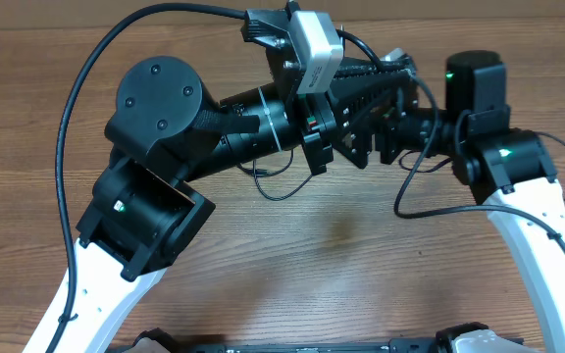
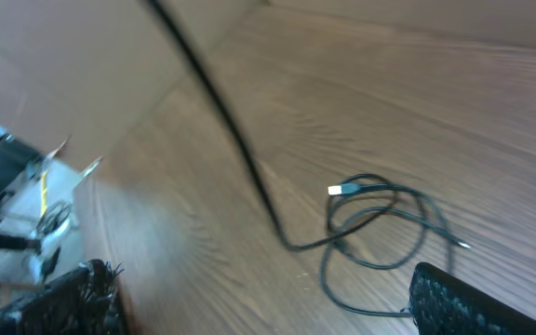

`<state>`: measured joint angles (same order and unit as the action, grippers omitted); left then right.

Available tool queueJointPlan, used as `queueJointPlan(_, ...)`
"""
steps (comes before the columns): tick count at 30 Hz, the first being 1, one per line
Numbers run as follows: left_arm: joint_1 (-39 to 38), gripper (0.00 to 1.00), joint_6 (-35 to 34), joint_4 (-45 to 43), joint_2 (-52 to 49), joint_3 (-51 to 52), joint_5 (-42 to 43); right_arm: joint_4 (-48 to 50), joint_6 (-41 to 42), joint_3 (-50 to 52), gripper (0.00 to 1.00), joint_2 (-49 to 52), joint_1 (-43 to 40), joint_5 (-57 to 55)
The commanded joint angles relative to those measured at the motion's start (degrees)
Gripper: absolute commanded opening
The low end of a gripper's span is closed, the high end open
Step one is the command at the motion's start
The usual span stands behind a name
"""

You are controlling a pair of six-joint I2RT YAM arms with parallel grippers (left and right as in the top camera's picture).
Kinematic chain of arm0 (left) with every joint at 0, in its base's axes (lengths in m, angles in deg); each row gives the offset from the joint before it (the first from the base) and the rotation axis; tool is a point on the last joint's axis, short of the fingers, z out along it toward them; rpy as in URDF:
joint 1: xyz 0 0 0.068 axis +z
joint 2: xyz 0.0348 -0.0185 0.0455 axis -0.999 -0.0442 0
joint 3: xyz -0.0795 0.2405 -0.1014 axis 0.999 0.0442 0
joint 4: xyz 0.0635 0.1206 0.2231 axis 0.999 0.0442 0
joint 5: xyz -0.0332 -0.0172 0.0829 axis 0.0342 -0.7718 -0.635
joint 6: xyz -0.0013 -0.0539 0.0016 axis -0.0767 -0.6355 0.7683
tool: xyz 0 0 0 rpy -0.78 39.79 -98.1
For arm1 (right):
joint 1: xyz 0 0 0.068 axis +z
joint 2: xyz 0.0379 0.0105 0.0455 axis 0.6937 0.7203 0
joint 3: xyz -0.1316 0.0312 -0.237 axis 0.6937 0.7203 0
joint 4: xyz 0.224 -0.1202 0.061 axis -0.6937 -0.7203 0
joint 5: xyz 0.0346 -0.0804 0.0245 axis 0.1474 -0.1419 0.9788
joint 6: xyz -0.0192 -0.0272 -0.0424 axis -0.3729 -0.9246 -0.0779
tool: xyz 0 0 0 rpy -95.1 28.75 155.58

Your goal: Untangle cables

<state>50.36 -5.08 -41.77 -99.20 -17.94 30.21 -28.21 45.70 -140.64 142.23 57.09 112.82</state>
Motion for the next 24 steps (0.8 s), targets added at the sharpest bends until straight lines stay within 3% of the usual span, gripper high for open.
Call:
queueJointPlan(1,-0.07,0.04,-2.67,-2.29,0.55,-0.50,1.33,2.49,-0.04,-1.01,1.00,0.81,4.24,1.18)
queueJointPlan(6,-0.07,0.04,-5.29,-5.20,0.57,-0.50,2.91,6.91,-0.04,-1.01,1.00,2.10,7.65,1.14)
queueJointPlan(13,-0.07,0.04,-7.80,-6.78,0.61,-0.50,2.97,12.26,-0.02,-1.01,0.89,5.22,9.01,-2.82)
queueJointPlan(14,-0.07,0.04,-7.80,-6.91,0.61,-0.50,2.97,12.74,0.00,-1.01,0.84,5.68,9.01,-3.32)
queueJointPlan(15,-0.07,0.04,-7.78,-6.93,0.63,-0.50,2.80,13.05,0.00,-1.01,0.67,6.47,9.01,-3.82)
queueJointPlan(16,-0.04,0.04,-7.76,-6.88,0.63,-0.50,2.27,13.09,0.00,-0.98,0.30,7.26,9.01,-4.92)
queueJointPlan(18,0.00,0.04,-7.72,-6.45,0.61,-0.50,1.20,12.72,0.04,-0.98,0.04,7.50,8.98,-7.93)
queueJointPlan(24,0.55,0.04,-2.95,0.79,0.61,-0.50,-7.39,8.66,0.22,-1.05,0.04,7.17,8.83,-28.17)
